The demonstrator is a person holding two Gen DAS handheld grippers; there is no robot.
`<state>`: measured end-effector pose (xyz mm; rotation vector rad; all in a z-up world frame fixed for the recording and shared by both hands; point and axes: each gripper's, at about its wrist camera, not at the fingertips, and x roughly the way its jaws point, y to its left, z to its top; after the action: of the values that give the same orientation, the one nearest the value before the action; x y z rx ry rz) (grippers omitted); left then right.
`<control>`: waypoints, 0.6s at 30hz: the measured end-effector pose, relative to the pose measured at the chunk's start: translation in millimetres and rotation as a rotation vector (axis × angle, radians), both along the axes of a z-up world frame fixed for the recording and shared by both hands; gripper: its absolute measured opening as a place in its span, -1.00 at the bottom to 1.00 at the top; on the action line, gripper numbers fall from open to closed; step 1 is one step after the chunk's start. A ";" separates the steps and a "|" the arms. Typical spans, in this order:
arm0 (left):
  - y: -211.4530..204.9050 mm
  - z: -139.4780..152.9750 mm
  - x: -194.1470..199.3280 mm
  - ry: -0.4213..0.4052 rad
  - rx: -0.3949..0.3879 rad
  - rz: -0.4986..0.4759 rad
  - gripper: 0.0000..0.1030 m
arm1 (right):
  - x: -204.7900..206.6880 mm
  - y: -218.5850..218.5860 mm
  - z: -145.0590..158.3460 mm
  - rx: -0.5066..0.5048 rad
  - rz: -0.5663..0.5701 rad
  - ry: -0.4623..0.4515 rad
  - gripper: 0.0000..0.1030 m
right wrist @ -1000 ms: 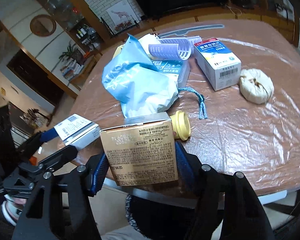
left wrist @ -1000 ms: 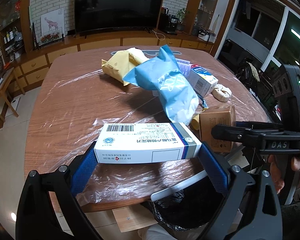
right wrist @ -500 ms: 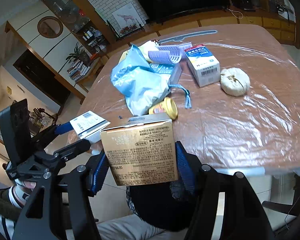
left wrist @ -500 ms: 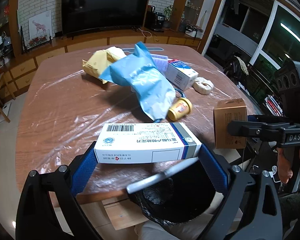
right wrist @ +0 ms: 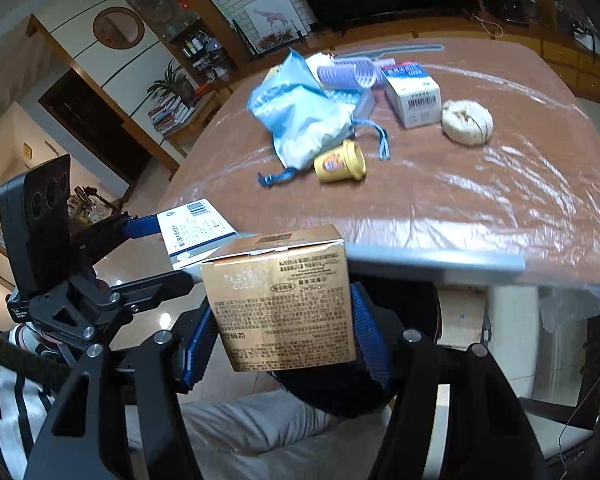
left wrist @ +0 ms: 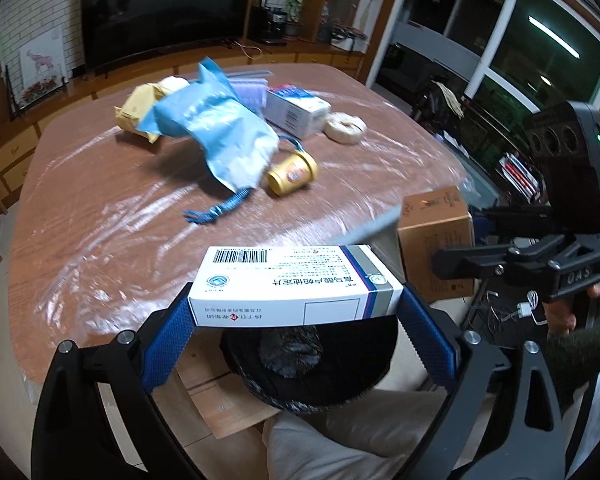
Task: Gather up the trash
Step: 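Carry both boxes over the trash bin and open both tools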
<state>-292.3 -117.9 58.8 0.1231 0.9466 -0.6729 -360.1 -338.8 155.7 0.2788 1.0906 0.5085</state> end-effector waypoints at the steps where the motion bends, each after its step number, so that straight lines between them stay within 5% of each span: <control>1: -2.1 -2.6 -3.8 0.005 0.008 -0.015 0.89 | -2.6 -1.5 -2.3 -0.002 0.000 0.010 0.19; 18: -16.5 -57.2 -11.4 0.096 0.125 -0.033 0.89 | -8.9 -2.5 -52.7 -0.096 0.023 0.109 0.19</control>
<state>-303.7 -134.4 1.6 0.2193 1.0810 -0.6548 -369.0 -341.3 103.1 0.2115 1.2219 0.4639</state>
